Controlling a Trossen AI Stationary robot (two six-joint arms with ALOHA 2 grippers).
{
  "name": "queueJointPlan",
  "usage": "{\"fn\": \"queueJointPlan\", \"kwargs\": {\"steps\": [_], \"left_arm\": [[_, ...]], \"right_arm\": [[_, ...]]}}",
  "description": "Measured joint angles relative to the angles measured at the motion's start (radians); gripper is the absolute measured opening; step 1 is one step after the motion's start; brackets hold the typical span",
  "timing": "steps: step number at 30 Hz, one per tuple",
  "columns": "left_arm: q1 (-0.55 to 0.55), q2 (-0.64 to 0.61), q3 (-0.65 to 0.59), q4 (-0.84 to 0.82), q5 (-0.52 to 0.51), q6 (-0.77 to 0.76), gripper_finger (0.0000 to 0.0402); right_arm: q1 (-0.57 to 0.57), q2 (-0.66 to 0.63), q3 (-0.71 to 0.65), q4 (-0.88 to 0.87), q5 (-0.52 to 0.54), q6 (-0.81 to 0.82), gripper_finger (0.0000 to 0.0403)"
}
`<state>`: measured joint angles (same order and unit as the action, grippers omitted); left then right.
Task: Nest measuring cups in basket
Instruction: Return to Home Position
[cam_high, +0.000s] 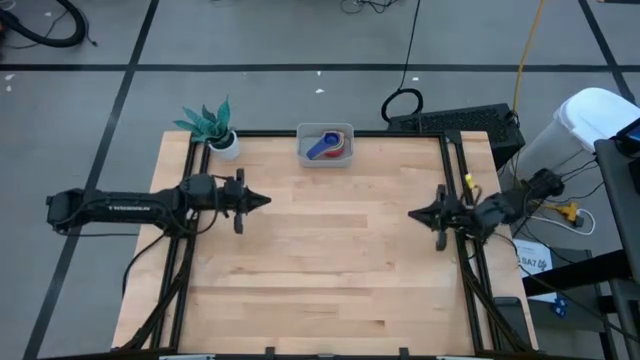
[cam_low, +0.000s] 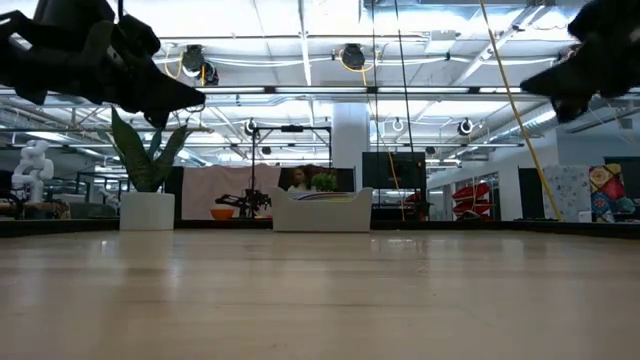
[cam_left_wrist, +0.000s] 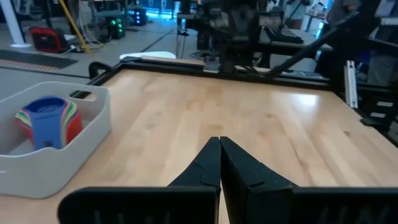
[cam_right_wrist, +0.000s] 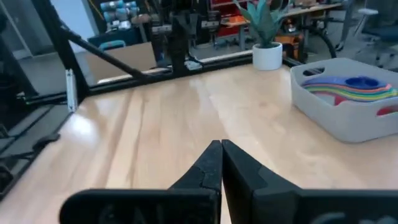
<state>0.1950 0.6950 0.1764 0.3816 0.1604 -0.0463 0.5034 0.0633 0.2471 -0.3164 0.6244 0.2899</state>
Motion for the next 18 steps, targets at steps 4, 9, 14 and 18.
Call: {"fn": "queueJointPlan", "kwargs": {"steps": [4, 9, 14, 18], "left_arm": [[0.056, 0.014, 0.000, 0.015, 0.067, -0.001, 0.0002], [0.086, 0.055, 0.000, 0.016, 0.086, -0.001, 0.0002], [0.092, 0.120, 0.000, 0.065, 0.101, -0.003, 0.0002], [0.091, 0.173, 0.000, 0.131, 0.101, -0.008, 0.0003]], "right_arm": [[-0.107, -0.017, -0.105, 0.123, -0.080, -0.019, 0.0000], [-0.317, -0.026, -0.152, 0.244, -0.289, -0.078, 0.0000], [-0.573, -0.007, -0.173, 0.251, -0.582, -0.077, 0.0000], [-0.738, 0.023, -0.197, 0.291, -0.764, -0.067, 0.0000]]}}
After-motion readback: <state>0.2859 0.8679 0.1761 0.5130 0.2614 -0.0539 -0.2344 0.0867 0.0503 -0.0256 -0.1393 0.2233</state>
